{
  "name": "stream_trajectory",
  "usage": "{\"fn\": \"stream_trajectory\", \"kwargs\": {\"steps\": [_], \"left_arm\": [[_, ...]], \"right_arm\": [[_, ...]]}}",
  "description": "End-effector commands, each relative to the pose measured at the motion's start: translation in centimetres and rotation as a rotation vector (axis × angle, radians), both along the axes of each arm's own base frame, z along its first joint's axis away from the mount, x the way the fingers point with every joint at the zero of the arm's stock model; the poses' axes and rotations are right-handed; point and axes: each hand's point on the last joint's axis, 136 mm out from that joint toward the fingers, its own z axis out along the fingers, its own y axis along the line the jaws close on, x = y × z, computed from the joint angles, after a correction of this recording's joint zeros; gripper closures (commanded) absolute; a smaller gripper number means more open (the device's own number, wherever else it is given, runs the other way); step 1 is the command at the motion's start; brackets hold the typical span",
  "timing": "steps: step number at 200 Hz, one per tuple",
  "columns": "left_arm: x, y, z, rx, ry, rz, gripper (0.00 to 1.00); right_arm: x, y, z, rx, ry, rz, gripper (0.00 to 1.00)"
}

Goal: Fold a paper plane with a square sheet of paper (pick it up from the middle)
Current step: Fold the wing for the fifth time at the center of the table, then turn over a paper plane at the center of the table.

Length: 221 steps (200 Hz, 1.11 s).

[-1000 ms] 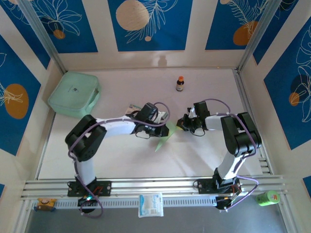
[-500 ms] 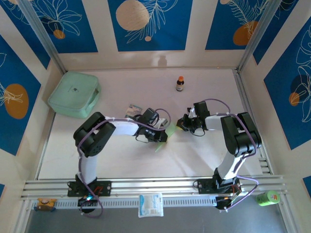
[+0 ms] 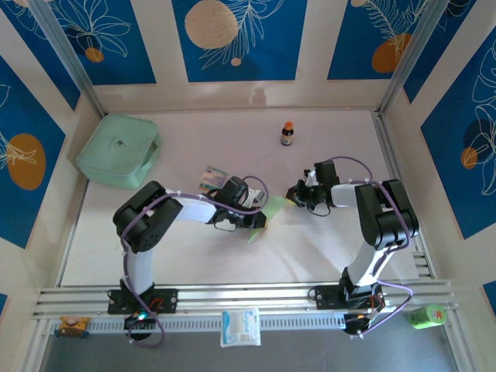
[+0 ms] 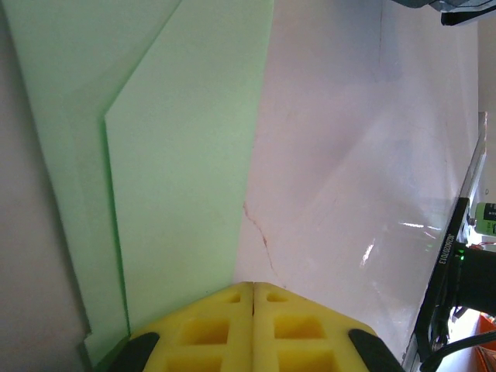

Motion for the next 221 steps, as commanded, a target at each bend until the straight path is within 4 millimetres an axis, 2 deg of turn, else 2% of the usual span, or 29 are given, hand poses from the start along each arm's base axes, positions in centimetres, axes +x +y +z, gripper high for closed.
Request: {"fn": "stream_trajectory", "kwargs": {"steps": [1, 31, 51, 103, 115, 136, 148, 164, 196, 221], "left_arm": [[-4.5, 4.1, -5.4, 0.211, 0.197, 0.005, 1.0], [-4.4, 3.5, -4.4, 0.193, 0.183, 0.01, 1.0], [-4.3, 3.3, -3.9, 0.192, 0.178, 0.016, 1.0], [-4.1, 2.6, -2.6, 0.177, 0.16, 0.058, 1.0], [-4.0, 1.8, -1.4, 0.135, 0.144, 0.051, 1.0], [-3.3, 0.8, 2.1, 0.07, 0.071, 0.049, 0.88], [-2.6, 1.1, 3.9, 0.067, 0.014, 0.062, 0.81], [-1.8, 2.1, 5.0, 0.089, -0.044, 0.091, 0.75], [-0.9, 4.4, 3.6, 0.128, -0.013, 0.127, 0.73], [-0.6, 5.2, 2.4, 0.141, 0.024, 0.132, 0.72]], "right_arm": [[0.9, -1.3, 1.2, -0.054, -0.055, -0.031, 0.95], [0.2, -1.3, 4.1, -0.068, -0.094, -0.039, 0.94], [-0.5, -2.3, 4.5, -0.113, -0.068, -0.051, 0.93], [-4.9, 0.3, 4.8, 0.013, -0.031, -0.032, 0.93], [-5.8, 0.9, 4.7, 0.021, -0.021, -0.019, 0.92], [-7.3, 1.9, 4.6, 0.021, -0.005, 0.022, 0.89], [-8.1, 2.1, 4.2, 0.012, 0.019, 0.035, 0.88], [-9.1, 2.5, 3.8, 0.012, 0.045, 0.049, 0.86], [-10.8, 3.4, 3.2, 0.018, 0.078, 0.062, 0.81], [-11.6, 4.0, 2.5, 0.026, 0.11, 0.068, 0.78]]}}
